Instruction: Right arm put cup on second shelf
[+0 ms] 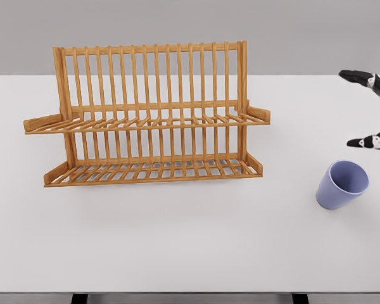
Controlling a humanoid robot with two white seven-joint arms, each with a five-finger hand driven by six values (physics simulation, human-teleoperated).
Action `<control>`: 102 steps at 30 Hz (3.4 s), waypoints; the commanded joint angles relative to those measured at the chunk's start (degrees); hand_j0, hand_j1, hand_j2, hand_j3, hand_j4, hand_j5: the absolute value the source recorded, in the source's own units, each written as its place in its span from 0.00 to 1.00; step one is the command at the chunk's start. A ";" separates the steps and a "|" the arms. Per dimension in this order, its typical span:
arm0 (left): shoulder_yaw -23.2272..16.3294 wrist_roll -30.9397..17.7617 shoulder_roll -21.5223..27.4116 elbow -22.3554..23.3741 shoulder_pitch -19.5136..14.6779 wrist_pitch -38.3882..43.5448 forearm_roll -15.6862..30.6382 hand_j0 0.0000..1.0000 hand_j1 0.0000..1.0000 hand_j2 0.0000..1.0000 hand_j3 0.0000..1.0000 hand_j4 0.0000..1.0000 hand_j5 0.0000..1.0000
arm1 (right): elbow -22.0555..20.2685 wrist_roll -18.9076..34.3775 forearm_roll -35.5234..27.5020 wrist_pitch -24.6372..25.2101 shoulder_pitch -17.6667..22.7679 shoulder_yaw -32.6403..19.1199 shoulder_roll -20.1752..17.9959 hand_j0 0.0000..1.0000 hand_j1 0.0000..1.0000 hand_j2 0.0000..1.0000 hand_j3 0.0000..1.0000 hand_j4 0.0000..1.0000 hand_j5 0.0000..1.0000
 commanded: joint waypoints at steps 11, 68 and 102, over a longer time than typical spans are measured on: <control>-0.01 -0.02 0.00 0.02 0.00 0.03 -0.02 1.00 1.00 1.00 1.00 1.00 1.00 | 2.18 -0.01 -6.87 1.62 5.98 0.43 -0.83 1.00 1.00 1.00 1.00 1.00 1.00; -0.01 -0.02 0.00 0.02 0.00 0.03 -0.02 1.00 1.00 1.00 1.00 1.00 1.00 | 13.25 -0.01 -11.53 -0.49 17.58 3.07 0.57 1.00 1.00 1.00 1.00 1.00 1.00; -0.01 -0.02 0.00 0.02 0.00 0.03 -0.02 1.00 1.00 1.00 1.00 1.00 1.00 | 13.16 -0.01 -11.44 -0.58 14.94 6.06 2.59 1.00 1.00 1.00 1.00 1.00 1.00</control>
